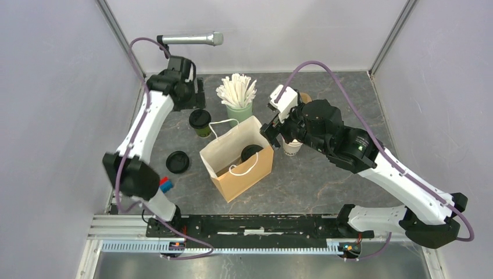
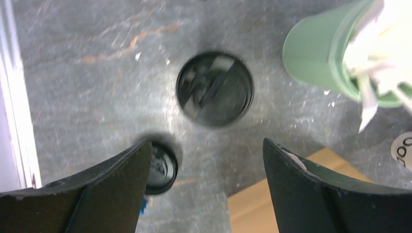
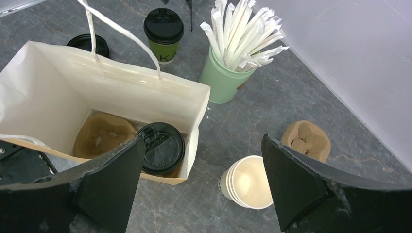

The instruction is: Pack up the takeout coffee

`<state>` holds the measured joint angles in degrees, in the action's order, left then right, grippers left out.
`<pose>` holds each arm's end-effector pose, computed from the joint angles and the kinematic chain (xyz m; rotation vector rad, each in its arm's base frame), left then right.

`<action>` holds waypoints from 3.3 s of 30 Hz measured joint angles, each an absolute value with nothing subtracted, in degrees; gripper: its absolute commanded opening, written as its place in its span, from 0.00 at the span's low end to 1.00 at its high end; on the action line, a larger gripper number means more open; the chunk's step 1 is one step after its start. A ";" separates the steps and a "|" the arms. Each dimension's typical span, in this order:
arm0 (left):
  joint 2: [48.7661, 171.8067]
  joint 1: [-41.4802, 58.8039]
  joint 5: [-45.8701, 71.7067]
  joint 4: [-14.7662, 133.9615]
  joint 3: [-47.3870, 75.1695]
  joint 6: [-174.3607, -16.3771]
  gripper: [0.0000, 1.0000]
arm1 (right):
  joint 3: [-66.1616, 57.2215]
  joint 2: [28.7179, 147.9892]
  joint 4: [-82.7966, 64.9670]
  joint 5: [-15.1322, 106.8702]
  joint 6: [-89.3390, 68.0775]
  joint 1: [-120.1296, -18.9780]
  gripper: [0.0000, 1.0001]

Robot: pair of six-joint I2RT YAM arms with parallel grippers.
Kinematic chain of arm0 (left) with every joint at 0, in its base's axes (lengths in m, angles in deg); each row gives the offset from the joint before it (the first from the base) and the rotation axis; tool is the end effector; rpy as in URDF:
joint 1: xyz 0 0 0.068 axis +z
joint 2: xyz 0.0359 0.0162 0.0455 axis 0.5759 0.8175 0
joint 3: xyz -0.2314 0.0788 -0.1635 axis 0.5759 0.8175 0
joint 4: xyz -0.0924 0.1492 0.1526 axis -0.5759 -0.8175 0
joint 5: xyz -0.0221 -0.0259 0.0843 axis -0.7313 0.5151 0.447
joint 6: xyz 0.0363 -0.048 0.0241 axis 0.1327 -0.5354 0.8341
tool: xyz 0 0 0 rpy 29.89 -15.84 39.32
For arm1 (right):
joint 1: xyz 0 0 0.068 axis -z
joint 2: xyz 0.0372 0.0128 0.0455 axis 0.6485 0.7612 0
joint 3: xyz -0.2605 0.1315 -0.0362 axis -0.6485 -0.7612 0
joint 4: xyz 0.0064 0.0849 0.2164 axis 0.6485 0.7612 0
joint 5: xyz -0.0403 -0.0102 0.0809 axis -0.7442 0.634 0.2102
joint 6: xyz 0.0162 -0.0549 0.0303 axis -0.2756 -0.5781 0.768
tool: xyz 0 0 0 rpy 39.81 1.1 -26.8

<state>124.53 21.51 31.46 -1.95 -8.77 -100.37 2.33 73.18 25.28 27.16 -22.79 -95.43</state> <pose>0.2919 -0.0617 0.3780 -0.1360 2.4921 0.0068 0.1277 0.1653 0.4542 -0.8397 1.7091 0.4097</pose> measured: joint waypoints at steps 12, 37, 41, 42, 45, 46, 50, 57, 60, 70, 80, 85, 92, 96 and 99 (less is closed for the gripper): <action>146.34 23.85 23.44 -6.93 -29.25 -89.99 0.91 | 9.89 76.09 32.86 28.08 -24.65 -95.43 0.98; 150.21 24.31 20.60 -13.49 -28.22 -82.45 0.93 | 16.60 84.85 38.06 27.86 -29.52 -95.43 0.98; 152.48 23.02 20.69 -13.53 -28.74 -81.40 0.93 | 17.61 86.30 38.28 27.88 -29.52 -95.43 0.98; 152.83 22.67 20.97 -13.53 -28.74 -81.37 0.94 | 17.80 86.60 38.32 27.88 -29.54 -95.43 0.98; 153.16 21.88 21.80 -13.57 -28.74 -81.35 0.94 | 18.04 86.86 38.50 27.86 -29.57 -95.43 0.98; 153.14 21.71 22.24 -13.57 -28.79 -81.35 0.95 | 18.04 86.86 38.63 27.86 -29.57 -95.43 0.98; 153.12 21.53 23.70 -13.62 -29.44 -81.35 0.95 | 18.07 86.86 38.67 27.88 -29.54 -95.43 0.98; 152.96 21.62 25.96 -13.60 -29.49 -81.33 0.97 | 18.13 86.86 38.63 27.88 -29.57 -95.43 0.98; 152.96 21.64 26.57 -13.60 -29.49 -81.31 0.97 | 18.13 86.86 38.63 27.84 -29.72 -95.43 0.98; 152.96 21.95 27.14 -13.53 -29.44 -79.60 0.98 | 18.24 86.86 38.63 27.40 -29.74 -95.43 0.98; 152.96 22.32 26.87 -13.29 -27.58 -78.16 0.95 | 18.24 86.86 38.61 27.40 -29.74 -95.43 0.98; 152.96 22.45 26.59 -13.16 -27.28 -78.10 0.94 | 18.24 86.86 38.59 27.40 -29.74 -95.43 0.98; 152.90 22.52 25.85 -12.87 -26.67 -78.10 0.94 | 18.24 86.86 38.61 27.40 -29.74 -95.43 0.98; 152.13 22.54 25.19 -12.66 -25.51 -78.10 0.92 | 18.24 86.86 38.61 27.40 -29.74 -95.43 0.98; 151.67 22.56 25.08 -12.68 -24.74 -78.10 0.87 | 18.24 86.86 38.61 27.40 -29.74 -95.43 0.98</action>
<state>151.67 22.56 25.08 -12.68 -24.74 -78.10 18.24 86.86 38.61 27.40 -29.74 -95.43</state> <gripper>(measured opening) 0.911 0.979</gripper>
